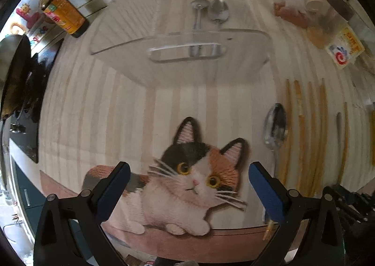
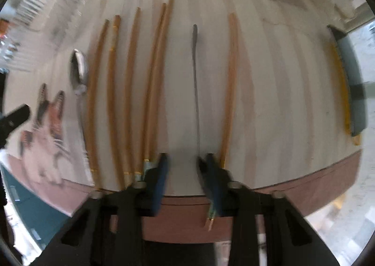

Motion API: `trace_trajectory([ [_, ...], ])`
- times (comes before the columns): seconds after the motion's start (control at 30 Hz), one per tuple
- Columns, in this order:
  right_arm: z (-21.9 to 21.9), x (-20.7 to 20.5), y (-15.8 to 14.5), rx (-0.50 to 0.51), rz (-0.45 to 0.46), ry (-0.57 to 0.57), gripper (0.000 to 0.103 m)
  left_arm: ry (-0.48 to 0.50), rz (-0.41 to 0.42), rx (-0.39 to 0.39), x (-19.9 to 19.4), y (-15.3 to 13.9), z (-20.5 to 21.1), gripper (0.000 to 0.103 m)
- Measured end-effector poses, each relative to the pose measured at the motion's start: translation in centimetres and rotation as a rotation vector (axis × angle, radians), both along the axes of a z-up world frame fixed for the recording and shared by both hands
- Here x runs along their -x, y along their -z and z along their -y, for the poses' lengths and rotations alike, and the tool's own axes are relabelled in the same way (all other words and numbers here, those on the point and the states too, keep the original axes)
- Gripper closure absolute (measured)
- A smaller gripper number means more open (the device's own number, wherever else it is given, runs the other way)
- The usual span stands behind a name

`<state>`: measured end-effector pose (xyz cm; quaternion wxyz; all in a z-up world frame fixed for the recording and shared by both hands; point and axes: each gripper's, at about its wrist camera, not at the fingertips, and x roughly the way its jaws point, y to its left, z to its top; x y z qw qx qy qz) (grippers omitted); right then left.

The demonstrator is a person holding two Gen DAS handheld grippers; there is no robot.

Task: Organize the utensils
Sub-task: 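Grasp the thin metal skewer beside the chopsticks with the right gripper, then grasp the steel spoon beside the chopsticks with the left gripper while the right holds the skewer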

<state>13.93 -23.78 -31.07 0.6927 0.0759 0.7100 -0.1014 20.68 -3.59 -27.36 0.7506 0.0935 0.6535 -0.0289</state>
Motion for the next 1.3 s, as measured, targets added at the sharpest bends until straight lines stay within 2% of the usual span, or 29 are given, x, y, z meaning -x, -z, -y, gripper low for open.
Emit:
trace_trajectory([
  [0.03,0.1,0.1,-0.1,0.024,0.004,0.002,0.095,0.003,-0.002,0.016,0.0,0.1,0.4,0.0],
  [0.1,1.0,0.6,-0.2,0.004,0.022,0.037,0.097,0.014,-0.009,0.056,0.1,0.3,1.5,0.0],
  [0.3,3.9,1.5,-0.7,-0.061,0.049,0.115,0.098,0.028,-0.057,0.128,0.0,2.4,5.0,0.002],
  [0.47,5.4,2.0,-1.4,-0.097,0.074,0.156,0.098,0.026,-0.092,0.162,-0.6,4.3,6.7,0.019],
  [0.57,6.3,2.4,-1.9,-0.105,0.083,0.17,0.098,0.028,-0.089,0.153,-1.1,5.0,7.5,0.024],
  [0.7,6.7,2.6,-2.4,-0.101,0.084,0.178,0.098,0.015,-0.047,0.143,-1.6,4.9,8.1,0.025],
  [0.73,7.0,2.7,-2.5,-0.103,0.084,0.182,0.098,0.014,-0.038,0.137,-1.9,4.9,8.3,0.028],
  [0.8,7.2,2.7,-2.7,-0.101,0.084,0.185,0.098,0.019,-0.01,0.118,-1.9,4.6,8.6,0.04],
  [0.87,7.4,2.8,-2.9,-0.1,0.086,0.184,0.098,0.024,0.006,0.12,-2.1,4.2,8.8,0.065],
  [0.93,7.7,2.9,-3.0,-0.099,0.088,0.18,0.098,0.031,0.009,0.122,-2.2,4.0,9.0,0.072],
  [1.1,7.2,2.5,-3.5,-0.101,0.099,0.174,0.098,0.035,0.013,0.115,-2.1,3.7,7.9,0.072],
  [1.3,8.4,2.7,-5.8,-0.174,0.16,0.212,0.098,0.004,0.025,0.108,-0.9,3.2,4.9,0.072],
])
